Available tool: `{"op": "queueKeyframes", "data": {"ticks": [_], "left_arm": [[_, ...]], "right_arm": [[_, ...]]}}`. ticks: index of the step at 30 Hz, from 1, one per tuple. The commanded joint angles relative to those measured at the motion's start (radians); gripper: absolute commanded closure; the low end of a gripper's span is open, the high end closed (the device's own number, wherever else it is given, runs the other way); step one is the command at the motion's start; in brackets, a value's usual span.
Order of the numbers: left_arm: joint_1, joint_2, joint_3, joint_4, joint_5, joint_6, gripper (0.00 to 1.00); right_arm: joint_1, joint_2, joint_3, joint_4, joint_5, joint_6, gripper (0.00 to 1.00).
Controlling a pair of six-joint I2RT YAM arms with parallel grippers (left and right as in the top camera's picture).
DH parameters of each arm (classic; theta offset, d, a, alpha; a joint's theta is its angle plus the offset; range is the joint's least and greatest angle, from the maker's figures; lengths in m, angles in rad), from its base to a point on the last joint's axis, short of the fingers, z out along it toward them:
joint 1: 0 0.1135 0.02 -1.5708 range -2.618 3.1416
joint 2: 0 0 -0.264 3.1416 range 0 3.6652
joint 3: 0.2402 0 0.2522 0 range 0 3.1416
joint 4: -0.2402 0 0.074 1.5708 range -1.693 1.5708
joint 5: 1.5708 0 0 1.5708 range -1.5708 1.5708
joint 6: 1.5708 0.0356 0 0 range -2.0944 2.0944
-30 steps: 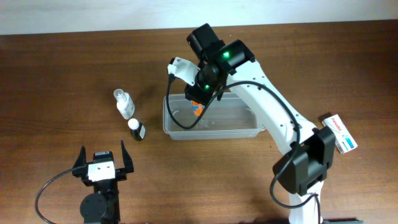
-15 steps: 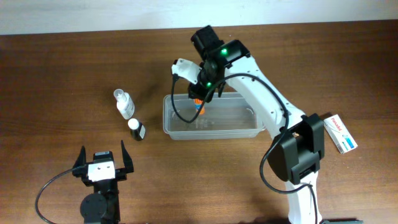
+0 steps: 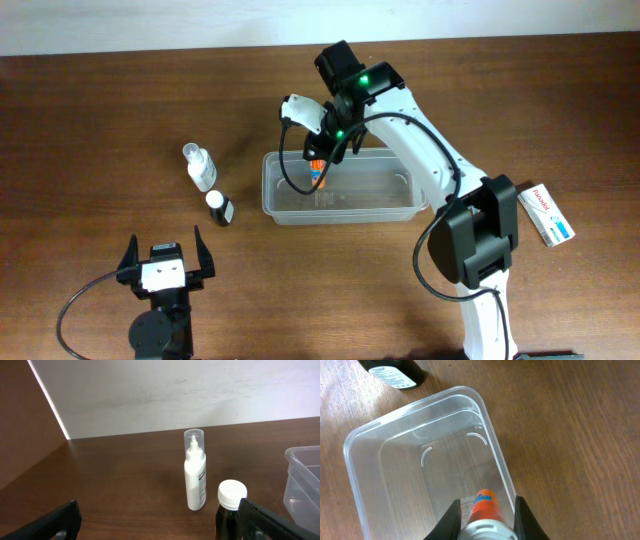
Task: Pack container
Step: 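Carry the orange tube with right gripper over the container and lower it, then open right gripper to release the tube upright, lift away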
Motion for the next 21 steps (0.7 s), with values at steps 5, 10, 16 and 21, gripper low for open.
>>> {"op": "queueKeyframes", "data": {"ticks": [5, 10, 16, 21], "left_arm": [[0.001, -0.007, -0.002, -0.004, 0.007, 0.02, 0.0], [0.001, -0.007, -0.002, -0.004, 0.007, 0.02, 0.0], [0.001, -0.007, -0.002, -0.004, 0.007, 0.02, 0.0], [0.001, -0.007, -0.002, -0.004, 0.007, 0.02, 0.0]], "right_arm": [[0.003, 0.011, -0.005, 0.003, -0.044, -0.011, 0.93], [0.002, 0.011, -0.005, 0.006, -0.037, -0.011, 0.93], [0.002, 0.011, -0.005, 0.003, 0.033, -0.011, 0.93], [0.001, 0.011, -0.005, 0.002, 0.035, -0.011, 0.93]]}}
